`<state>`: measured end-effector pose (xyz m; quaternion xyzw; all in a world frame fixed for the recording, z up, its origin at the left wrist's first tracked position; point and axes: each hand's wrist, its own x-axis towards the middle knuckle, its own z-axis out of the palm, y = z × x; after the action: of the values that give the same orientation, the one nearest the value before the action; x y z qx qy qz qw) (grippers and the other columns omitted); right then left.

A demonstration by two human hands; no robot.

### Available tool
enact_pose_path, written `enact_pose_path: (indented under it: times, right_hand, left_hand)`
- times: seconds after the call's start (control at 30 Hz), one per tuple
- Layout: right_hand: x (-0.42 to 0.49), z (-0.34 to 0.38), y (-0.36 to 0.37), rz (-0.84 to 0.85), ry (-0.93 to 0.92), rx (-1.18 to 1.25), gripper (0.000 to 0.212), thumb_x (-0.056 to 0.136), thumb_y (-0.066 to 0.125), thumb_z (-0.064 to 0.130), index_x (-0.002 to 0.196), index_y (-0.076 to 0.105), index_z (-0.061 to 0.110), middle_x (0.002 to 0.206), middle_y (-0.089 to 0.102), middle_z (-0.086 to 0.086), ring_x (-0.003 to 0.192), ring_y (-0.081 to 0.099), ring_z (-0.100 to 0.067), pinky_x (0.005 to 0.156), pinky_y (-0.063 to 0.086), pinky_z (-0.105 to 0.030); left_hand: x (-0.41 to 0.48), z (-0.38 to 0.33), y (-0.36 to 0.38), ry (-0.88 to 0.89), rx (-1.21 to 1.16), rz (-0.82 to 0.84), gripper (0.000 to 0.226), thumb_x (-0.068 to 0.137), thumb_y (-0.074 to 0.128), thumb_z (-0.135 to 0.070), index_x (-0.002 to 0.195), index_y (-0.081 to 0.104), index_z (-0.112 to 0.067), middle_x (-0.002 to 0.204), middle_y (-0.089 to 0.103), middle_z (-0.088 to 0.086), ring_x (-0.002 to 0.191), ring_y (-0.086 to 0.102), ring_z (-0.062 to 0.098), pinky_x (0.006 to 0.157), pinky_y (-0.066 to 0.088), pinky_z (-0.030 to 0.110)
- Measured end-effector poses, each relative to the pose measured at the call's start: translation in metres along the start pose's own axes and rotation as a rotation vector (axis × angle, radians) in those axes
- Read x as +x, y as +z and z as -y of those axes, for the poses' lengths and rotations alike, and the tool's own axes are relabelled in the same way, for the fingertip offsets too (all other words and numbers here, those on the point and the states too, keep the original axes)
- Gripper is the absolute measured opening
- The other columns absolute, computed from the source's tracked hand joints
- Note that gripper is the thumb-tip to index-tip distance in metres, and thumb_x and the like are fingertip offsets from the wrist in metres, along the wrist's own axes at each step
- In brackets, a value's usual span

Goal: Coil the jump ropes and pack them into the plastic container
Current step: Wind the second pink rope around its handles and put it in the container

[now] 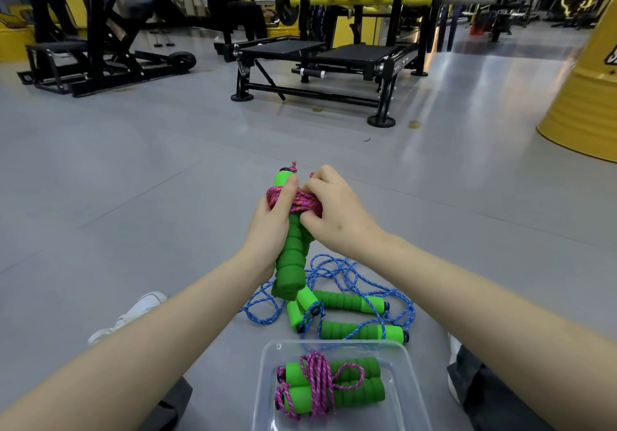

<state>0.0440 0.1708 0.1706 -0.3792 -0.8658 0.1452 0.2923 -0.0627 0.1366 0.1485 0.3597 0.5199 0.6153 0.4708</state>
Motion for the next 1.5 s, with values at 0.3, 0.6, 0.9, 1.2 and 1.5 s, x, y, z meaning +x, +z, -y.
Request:
enact_pose_path:
  times: [0.3, 0.6, 0.9, 1.2, 1.5]
  right_hand:
    - [0.002, 0.010, 0.012, -0.123, -0.019, 0.050, 0.036, 0.078, 0.049, -0.003, 0.111, 0.062, -0.001, 0.106, 0.049, -0.016, 0.105, 0.042, -0.030, 0.090, 0.035, -0.031]
    - [0.001, 0.008, 0.006, -0.078, -0.059, -0.026, 0.013, 0.079, 0.050, 0.008, 0.086, 0.058, 0.001, 0.092, 0.033, -0.001, 0.088, 0.038, -0.019, 0.069, 0.042, -0.038]
    - [0.002, 0.004, 0.001, -0.124, -0.081, -0.009, 0.021, 0.078, 0.044, 0.015, 0.077, 0.053, -0.004, 0.087, 0.037, -0.002, 0.087, 0.042, -0.025, 0.069, 0.043, -0.043]
    - [0.002, -0.002, 0.003, -0.212, -0.050, 0.094, 0.019, 0.072, 0.045, 0.015, 0.071, 0.053, -0.002, 0.085, 0.040, -0.004, 0.082, 0.036, -0.020, 0.066, 0.027, -0.025]
    - [-0.003, 0.006, -0.003, -0.187, -0.046, 0.298, 0.037, 0.068, 0.057, -0.002, 0.098, 0.051, 0.019, 0.093, 0.063, 0.003, 0.094, 0.045, -0.013, 0.077, 0.034, -0.005]
  left_hand:
    - [-0.002, -0.001, -0.005, -0.029, -0.131, 0.021, 0.054, 0.089, 0.050, -0.056, 0.121, 0.059, -0.013, 0.105, 0.069, 0.014, 0.088, 0.068, 0.024, 0.071, 0.053, 0.035]
    - [-0.002, 0.000, 0.000, 0.006, -0.094, -0.063, 0.042, 0.092, 0.048, -0.052, 0.102, 0.066, -0.015, 0.094, 0.068, 0.013, 0.084, 0.066, 0.024, 0.078, 0.053, 0.043]
    - [-0.004, -0.004, 0.004, 0.013, -0.035, 0.004, 0.058, 0.094, 0.045, -0.049, 0.112, 0.056, 0.005, 0.091, 0.062, 0.016, 0.080, 0.062, 0.022, 0.061, 0.053, 0.029]
    - [-0.006, -0.014, 0.003, 0.020, 0.040, 0.053, 0.042, 0.092, 0.049, -0.051, 0.095, 0.063, -0.011, 0.077, 0.064, 0.009, 0.065, 0.063, 0.021, 0.054, 0.052, 0.028]
    - [-0.010, -0.022, -0.006, -0.049, -0.038, 0.145, 0.054, 0.094, 0.039, -0.053, 0.115, 0.061, -0.008, 0.066, 0.068, 0.001, 0.053, 0.064, 0.013, 0.046, 0.048, 0.021]
